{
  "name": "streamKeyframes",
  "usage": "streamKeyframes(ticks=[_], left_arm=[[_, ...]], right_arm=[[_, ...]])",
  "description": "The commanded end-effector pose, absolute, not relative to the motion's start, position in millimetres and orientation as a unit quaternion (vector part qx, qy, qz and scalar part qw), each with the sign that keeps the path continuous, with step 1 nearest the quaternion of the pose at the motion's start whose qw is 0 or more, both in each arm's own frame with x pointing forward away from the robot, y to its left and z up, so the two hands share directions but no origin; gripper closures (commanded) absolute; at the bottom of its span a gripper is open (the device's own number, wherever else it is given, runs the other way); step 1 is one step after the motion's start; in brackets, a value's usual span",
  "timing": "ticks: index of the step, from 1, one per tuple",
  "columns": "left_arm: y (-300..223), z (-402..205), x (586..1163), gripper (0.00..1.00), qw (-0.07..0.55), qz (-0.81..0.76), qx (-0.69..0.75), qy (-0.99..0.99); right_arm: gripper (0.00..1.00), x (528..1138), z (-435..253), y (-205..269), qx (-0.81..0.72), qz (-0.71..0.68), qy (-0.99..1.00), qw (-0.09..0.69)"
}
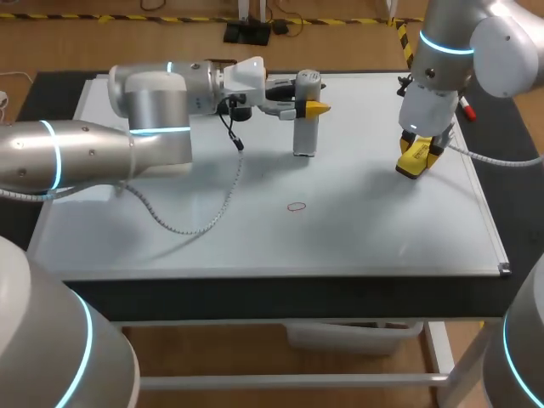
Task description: Pick up the inspection probe, press it on each red-marked spot on the whiteboard one by one, put down the probe, pick up the eraser, and wipe off all the red marks.
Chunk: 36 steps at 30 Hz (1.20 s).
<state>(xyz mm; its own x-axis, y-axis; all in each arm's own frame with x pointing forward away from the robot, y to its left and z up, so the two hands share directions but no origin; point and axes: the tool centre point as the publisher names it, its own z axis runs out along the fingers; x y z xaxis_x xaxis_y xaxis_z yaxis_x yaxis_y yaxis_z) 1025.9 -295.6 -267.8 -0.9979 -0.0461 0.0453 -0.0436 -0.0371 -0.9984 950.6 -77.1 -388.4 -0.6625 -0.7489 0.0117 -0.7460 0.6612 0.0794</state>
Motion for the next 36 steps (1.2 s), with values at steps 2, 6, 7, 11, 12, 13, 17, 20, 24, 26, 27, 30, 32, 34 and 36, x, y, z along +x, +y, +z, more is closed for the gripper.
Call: streamKeyframes(ticks=[2,6,7,11,12,13,17,20,24,26,27,30,32,34,36], left_arm=[[-301,-274,1034,1.00,-0.001,-0.721,-0.030,0.692],[-301,-277,1037,1.00,0.000,-0.723,-0.029,0.691],[-301,-277,1038,1.00,0.001,-0.723,-0.030,0.690],[-300,-279,1041,1.00,0.002,-0.726,-0.029,0.687],[-300,-279,1042,1.00,0.003,-0.726,-0.029,0.687],[-300,-280,1042,1.00,0.003,-0.726,-0.030,0.687],[-298,-283,1046,1.00,0.005,-0.727,-0.031,0.686],[-298,-284,1046,1.00,0.005,-0.729,-0.031,0.684],[-298,-286,1046,1.00,0.005,-0.729,-0.030,0.684],[-299,-286,1046,1.00,0.004,-0.730,-0.026,0.683],[-299,-286,1046,1.00,0.004,-0.730,-0.026,0.683],[-299,-287,1045,1.00,0.003,-0.729,-0.026,0.683],[-299,-287,1046,1.00,0.004,-0.730,-0.027,0.683],[-299,-287,1046,1.00,0.004,-0.729,-0.027,0.684],[-299,-287,1046,1.00,0.004,-0.730,-0.027,0.683]], right_arm=[[1.00,951,-388,-78,0.411,-0.033,-0.911,0.023],[1.00,951,-388,-78,0.411,-0.033,-0.911,0.023],[1.00,951,-388,-78,0.411,-0.033,-0.911,0.023],[1.00,951,-388,-78,0.411,-0.033,-0.911,0.023],[1.00,951,-388,-78,0.411,-0.033,-0.911,0.023],[1.00,951,-388,-78,0.411,-0.033,-0.911,0.023],[1.00,951,-388,-78,0.411,-0.033,-0.911,0.023],[1.00,951,-388,-78,0.411,-0.033,-0.911,0.023],[1.00,951,-388,-78,0.411,-0.033,-0.911,0.023],[1.00,951,-388,-78,0.411,-0.033,-0.911,0.023],[1.00,951,-388,-78,0.411,-0.033,-0.911,0.023],[1.00,951,-388,-78,0.411,-0.033,-0.911,0.023],[1.00,951,-388,-78,0.411,-0.033,-0.911,0.023],[1.00,951,-388,-78,0.411,-0.033,-0.911,0.023],[1.00,951,-388,-78,0.411,-0.033,-0.911,0.023]])
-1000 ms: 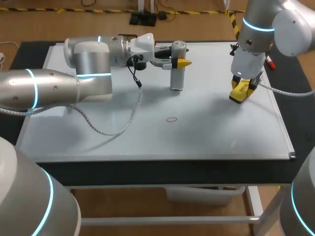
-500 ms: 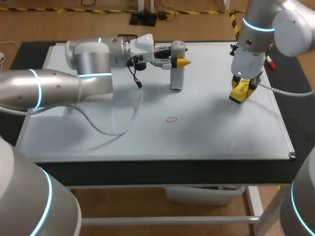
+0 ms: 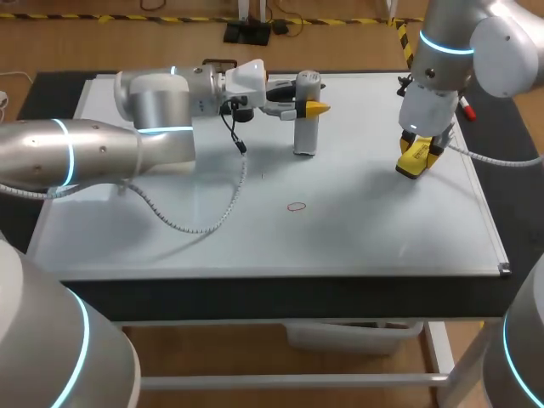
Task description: Pick up the inspection probe, press it on each red-marked spot on the whiteboard one by one, put down the probe, pick up the eraser, and wipe off all the red marks.
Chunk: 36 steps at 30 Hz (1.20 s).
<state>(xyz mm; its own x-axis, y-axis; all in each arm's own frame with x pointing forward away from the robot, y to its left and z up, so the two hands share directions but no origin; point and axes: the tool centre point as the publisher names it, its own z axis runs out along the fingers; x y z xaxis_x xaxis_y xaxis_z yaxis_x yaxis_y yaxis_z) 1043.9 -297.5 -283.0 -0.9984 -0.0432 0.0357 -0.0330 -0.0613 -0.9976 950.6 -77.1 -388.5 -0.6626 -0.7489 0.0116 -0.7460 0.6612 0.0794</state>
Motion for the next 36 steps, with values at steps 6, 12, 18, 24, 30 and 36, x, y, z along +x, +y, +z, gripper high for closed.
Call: streamKeyframes(ticks=[6,12,18,24,30,36], left_arm=[[-299,-289,1045,1.00,0.004,-0.729,-0.028,0.684],[-299,-289,1046,1.00,0.004,-0.729,-0.029,0.684],[-292,-281,1044,1.00,0.008,-0.730,-0.028,0.683],[-278,-264,1044,1.00,0.022,-0.729,-0.024,0.684],[-248,-245,1045,1.00,0.039,-0.727,-0.028,0.685],[-206,-233,1047,1.00,0.060,-0.723,-0.042,0.687]], right_arm=[[1.00,951,-388,-78,0.411,-0.033,-0.911,0.023],[1.00,951,-388,-78,0.411,-0.033,-0.911,0.023],[1.00,951,-388,-78,0.411,-0.033,-0.911,0.023],[1.00,951,-388,-78,0.411,-0.033,-0.911,0.023],[1.00,951,-388,-78,0.411,-0.033,-0.911,0.023],[1.00,951,-388,-78,0.411,-0.033,-0.911,0.023]])
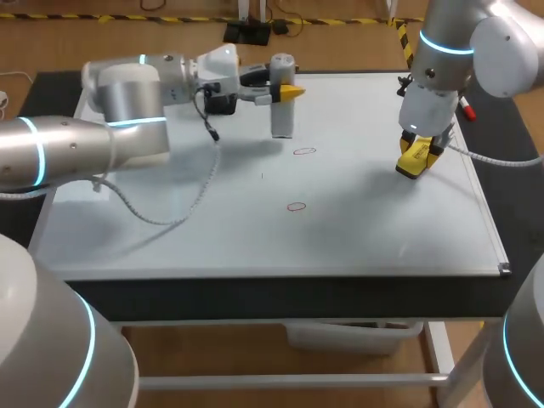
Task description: Pick up the inspection probe, press it on each red-marked spot on the whiteboard one by one, put down the probe, pick up the eraser, and wipe off all the red marks.
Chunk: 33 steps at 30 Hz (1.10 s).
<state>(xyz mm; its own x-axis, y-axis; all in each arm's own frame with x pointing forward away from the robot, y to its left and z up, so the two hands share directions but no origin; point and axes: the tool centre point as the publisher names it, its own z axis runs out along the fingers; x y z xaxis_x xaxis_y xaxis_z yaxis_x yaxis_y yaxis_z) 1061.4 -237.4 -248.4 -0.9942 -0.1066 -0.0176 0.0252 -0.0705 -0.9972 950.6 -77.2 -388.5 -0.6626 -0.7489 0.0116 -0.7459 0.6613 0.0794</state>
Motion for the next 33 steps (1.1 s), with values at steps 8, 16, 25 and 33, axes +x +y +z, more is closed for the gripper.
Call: streamKeyframes(ticks=[8,16,25,33], left_arm=[[-140,-223,1047,1.00,0.088,-0.714,-0.060,0.692],[-67,-217,1041,1.00,0.119,-0.712,-0.084,0.687],[4,-222,1030,1.00,0.142,-0.709,-0.112,0.682],[51,-225,1020,1.00,0.158,-0.712,-0.129,0.672]], right_arm=[[1.00,951,-388,-78,0.411,-0.033,-0.911,0.023],[1.00,951,-388,-78,0.411,-0.033,-0.911,0.023],[1.00,951,-388,-78,0.411,-0.033,-0.911,0.023],[1.00,951,-388,-78,0.411,-0.033,-0.911,0.023]])
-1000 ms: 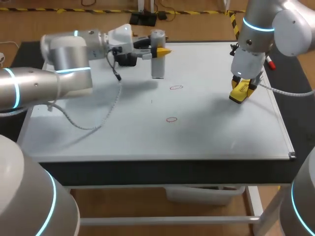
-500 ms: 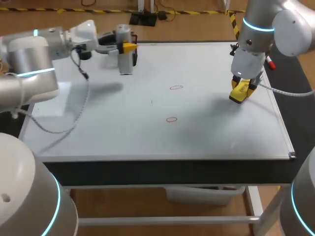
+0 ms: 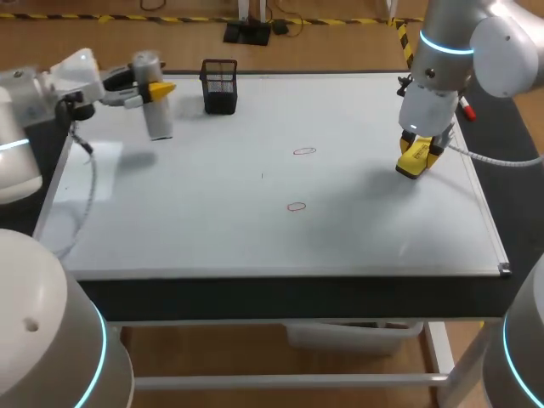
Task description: Pick up the inspection probe, press it on each red-marked spot on the whiteboard one by one, put down the probe, pick up the eraser, and wipe off all the red marks.
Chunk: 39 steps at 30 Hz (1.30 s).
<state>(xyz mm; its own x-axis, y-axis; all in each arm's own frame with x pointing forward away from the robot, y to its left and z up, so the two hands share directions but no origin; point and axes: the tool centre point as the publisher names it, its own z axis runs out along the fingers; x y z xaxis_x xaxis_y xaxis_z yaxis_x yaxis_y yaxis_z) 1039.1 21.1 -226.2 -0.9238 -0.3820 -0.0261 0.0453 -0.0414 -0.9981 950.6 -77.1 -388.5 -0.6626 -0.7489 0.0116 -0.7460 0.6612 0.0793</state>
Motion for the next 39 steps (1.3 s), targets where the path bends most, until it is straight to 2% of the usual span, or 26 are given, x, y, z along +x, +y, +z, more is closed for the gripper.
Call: streamKeyframes(ticks=[1,16,25,39], left_arm=[[55,-225,1020,1.00,0.160,-0.712,-0.129,0.671],[75,-225,1014,1.00,0.167,-0.714,-0.130,0.668],[75,-225,1014,1.00,0.167,-0.714,-0.130,0.668],[75,-225,1014,1.00,0.167,-0.714,-0.130,0.668]], right_arm=[[1.00,951,-388,-78,0.411,-0.033,-0.911,0.023],[1.00,954,-387,-73,0.417,-0.033,-0.908,0.023],[1.00,980,-383,-14,0.487,-0.025,-0.873,0.023],[1.00,1008,-384,106,0.602,-0.014,-0.798,0.022]])
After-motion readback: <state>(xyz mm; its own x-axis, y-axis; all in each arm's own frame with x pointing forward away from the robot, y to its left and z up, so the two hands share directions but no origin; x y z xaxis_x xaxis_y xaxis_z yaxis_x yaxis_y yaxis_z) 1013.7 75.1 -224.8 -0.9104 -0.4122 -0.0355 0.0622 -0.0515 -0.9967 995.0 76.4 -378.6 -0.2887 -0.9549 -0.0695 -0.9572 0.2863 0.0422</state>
